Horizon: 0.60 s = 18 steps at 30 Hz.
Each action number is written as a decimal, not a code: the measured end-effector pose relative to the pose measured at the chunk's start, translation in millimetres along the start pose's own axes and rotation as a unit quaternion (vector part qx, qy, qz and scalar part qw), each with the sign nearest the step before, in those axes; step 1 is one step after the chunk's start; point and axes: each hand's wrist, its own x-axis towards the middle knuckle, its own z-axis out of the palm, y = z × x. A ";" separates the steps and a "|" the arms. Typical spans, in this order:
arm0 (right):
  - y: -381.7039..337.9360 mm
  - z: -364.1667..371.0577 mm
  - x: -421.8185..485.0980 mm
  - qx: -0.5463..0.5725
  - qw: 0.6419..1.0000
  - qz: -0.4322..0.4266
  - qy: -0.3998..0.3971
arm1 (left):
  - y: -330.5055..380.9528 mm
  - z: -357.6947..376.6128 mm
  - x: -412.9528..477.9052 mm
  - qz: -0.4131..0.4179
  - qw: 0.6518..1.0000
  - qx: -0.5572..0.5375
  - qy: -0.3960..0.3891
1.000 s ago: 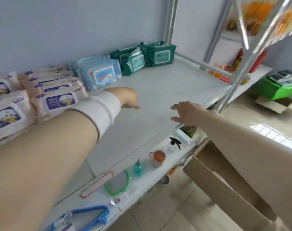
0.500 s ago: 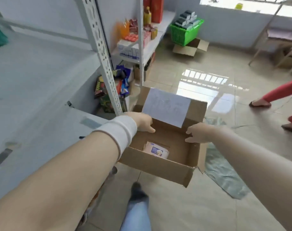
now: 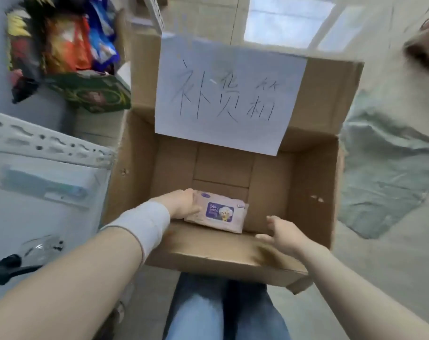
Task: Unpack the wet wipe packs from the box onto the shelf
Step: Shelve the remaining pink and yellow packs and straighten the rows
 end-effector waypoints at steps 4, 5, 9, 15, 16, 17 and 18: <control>-0.4 27.6 109.4 0.143 0.988 0.057 -0.001 | -25.2 18.0 108.4 -0.063 0.993 -0.099 0.031; -1.1 35.9 125.2 0.185 0.981 0.062 -0.012 | -28.3 22.8 124.2 -0.076 0.989 -0.127 0.031; -4.2 66.4 156.8 0.340 0.939 0.033 -0.033 | -31.6 40.0 158.3 -0.117 0.957 -0.263 0.034; -2.0 68.7 162.7 0.471 0.879 0.031 -0.072 | -35.7 45.4 163.3 -0.165 0.863 -0.475 0.046; -0.3 65.7 162.7 0.482 0.872 0.029 -0.076 | -37.1 44.2 162.1 -0.168 0.853 -0.493 0.046; 1.2 60.9 161.9 0.501 0.862 0.029 -0.073 | -38.4 43.1 161.7 -0.170 0.845 -0.505 0.045; 3.8 56.0 161.8 0.525 0.848 0.030 -0.062 | -39.6 42.3 161.6 -0.172 0.841 -0.511 0.042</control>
